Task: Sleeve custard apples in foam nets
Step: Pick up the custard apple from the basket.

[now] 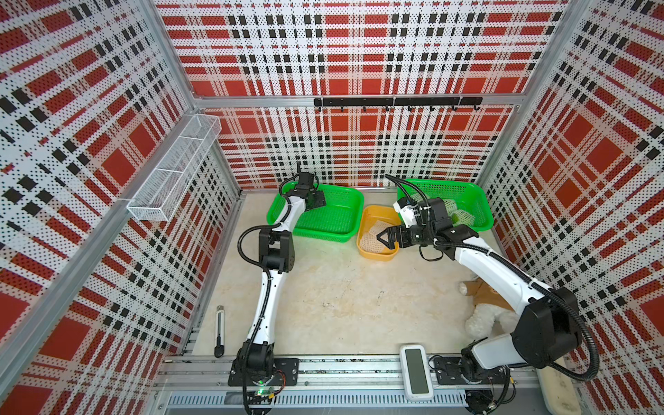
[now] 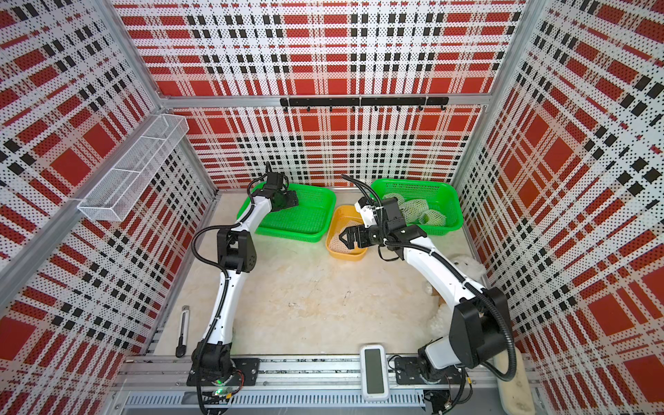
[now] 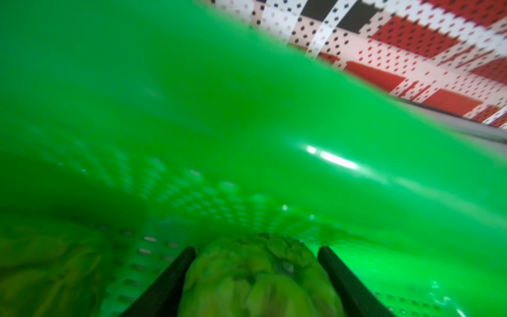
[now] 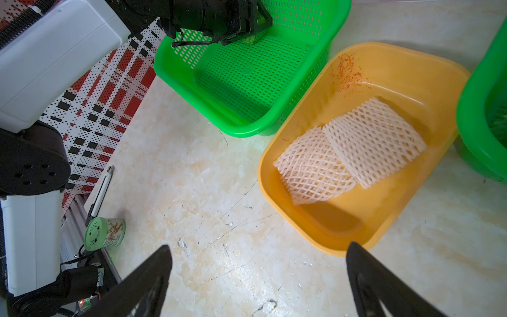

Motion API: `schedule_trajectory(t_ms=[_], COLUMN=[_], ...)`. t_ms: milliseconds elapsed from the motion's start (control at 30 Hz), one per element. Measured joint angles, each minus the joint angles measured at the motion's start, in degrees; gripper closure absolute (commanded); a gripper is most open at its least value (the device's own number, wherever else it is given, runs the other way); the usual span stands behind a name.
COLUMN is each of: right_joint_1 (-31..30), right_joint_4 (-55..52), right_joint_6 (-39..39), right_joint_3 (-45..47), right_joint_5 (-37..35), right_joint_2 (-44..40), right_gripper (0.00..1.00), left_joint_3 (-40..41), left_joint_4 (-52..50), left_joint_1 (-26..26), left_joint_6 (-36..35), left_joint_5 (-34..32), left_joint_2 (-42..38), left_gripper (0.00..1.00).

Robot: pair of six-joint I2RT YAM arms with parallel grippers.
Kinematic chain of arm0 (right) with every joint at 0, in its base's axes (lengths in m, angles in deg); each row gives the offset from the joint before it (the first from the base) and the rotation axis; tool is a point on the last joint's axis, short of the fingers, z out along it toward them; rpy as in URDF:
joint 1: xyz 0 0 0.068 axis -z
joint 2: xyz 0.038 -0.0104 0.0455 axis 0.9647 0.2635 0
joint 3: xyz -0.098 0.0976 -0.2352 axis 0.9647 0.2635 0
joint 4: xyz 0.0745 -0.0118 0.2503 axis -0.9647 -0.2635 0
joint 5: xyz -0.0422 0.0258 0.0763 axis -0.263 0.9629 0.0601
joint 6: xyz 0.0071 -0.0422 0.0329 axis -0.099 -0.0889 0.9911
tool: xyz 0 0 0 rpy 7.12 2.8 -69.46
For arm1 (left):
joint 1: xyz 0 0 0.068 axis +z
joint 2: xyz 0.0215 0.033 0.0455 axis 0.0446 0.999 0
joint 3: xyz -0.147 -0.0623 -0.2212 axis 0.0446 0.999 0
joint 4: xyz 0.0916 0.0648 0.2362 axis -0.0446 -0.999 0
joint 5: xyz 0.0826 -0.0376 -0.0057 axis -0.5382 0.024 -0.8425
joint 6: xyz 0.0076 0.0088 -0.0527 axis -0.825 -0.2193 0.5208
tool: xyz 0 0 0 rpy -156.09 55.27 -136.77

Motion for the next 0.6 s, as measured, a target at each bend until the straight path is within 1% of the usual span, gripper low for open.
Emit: schedule_trajectory(t_ms=[100, 167, 233, 300, 367, 500, 600], right_joint_1=[-0.4, -1.2, -2.4, -3.5, -4.3, -5.7, -6.0], right_joint_4=[-0.3, -0.7, -1.0, -1.3, -2.0, -3.3, -3.0], right_joint_6=[0.0, -0.3, -0.6, -1.1, -1.4, -1.9, -2.0], right_joint_3=[0.2, 0.2, 0.1, -0.3, -1.3, -4.5, -6.8], right_joint_5=[-0.1, -0.8, -1.6, -2.6, -3.6, -7.9, -12.1], right_joint_2=[0.7, 2.1, 4.2, 6.9, 9.8, 15.3, 18.6], right_gripper=[0.0, 0.02, 0.07, 0.12, 0.15, 0.26, 0.33], left_joint_3=[1.2, 4.7, 11.4, 19.7, 27.9, 43.8, 53.4], left_joint_4=[1.7, 4.1, 7.3, 10.4, 13.2, 19.2, 23.3], left_joint_1=[0.0, -0.1, -0.2, -0.2, -0.5, -1.7, -2.8], left_joint_6=[0.5, 0.3, 0.2, 0.0, -0.4, -1.2, -1.3], left_joint_5=[0.6, 1.1, 2.1, 3.3, 4.6, 7.6, 9.4], left_joint_2=[-0.2, -1.8, -5.5, -10.4, -15.6, -28.8, -39.3], left_gripper=[0.49, 0.53, 0.57, 0.6, 0.61, 0.65, 0.68])
